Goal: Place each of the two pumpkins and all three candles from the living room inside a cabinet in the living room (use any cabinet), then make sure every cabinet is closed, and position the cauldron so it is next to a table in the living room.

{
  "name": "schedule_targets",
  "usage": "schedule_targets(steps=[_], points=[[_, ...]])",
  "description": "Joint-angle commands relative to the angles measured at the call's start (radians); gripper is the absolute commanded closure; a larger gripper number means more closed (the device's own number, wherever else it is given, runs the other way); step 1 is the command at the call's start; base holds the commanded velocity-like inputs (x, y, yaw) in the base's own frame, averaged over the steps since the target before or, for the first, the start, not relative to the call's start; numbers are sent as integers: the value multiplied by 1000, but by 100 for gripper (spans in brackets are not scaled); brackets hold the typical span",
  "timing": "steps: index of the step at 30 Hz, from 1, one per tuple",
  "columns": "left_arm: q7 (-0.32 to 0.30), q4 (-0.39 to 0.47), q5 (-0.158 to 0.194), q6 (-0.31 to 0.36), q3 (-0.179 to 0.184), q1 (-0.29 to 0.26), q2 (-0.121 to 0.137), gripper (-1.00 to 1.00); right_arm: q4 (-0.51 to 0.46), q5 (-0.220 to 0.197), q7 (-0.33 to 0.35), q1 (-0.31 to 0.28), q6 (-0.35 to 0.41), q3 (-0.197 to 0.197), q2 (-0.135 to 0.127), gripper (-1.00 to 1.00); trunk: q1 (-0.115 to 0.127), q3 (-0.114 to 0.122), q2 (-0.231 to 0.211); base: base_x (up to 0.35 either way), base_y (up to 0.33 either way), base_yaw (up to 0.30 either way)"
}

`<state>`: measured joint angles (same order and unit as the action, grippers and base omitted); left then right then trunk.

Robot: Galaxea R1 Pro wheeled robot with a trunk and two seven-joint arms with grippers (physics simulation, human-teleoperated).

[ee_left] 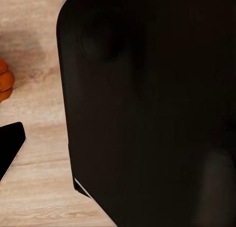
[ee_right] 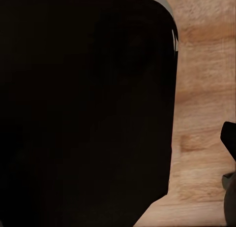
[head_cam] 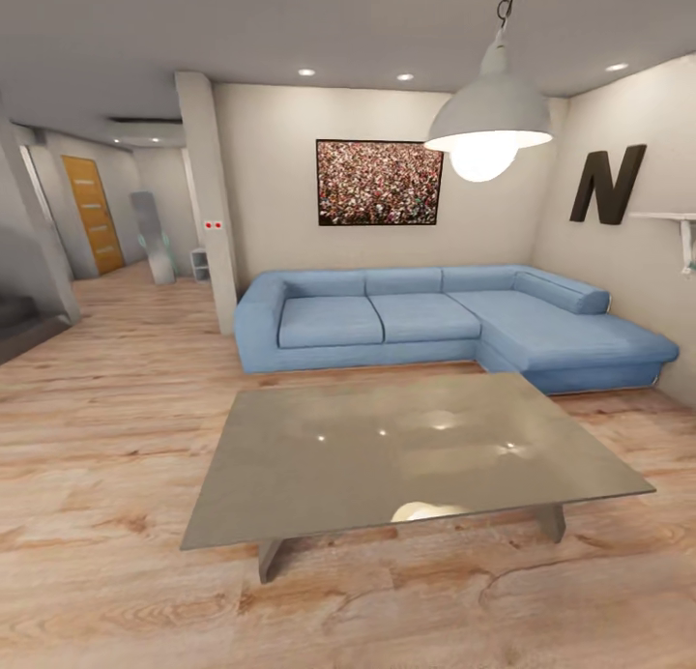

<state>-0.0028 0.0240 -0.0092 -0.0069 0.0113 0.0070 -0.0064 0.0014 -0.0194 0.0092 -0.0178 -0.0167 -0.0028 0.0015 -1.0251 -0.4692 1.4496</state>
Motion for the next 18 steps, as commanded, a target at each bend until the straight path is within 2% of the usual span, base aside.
schedule_targets(steps=[1, 7, 18], points=[[0, 2, -1, -1, 1, 1, 0, -100, 0, -2, 1, -1, -2, 0, 0, -100, 0, -1, 0, -63, 6, -254], [0, 2, -1, -1, 1, 1, 1, -100, 0, -2, 2, -1, -2, -1, 0, -100, 0, -1, 0, -99, 45, -255], [0, 2, -1, -1, 1, 1, 2, -100, 0, -2, 2, -1, -2, -1, 0, -100, 0, -1, 0, -8, 4, -280]])
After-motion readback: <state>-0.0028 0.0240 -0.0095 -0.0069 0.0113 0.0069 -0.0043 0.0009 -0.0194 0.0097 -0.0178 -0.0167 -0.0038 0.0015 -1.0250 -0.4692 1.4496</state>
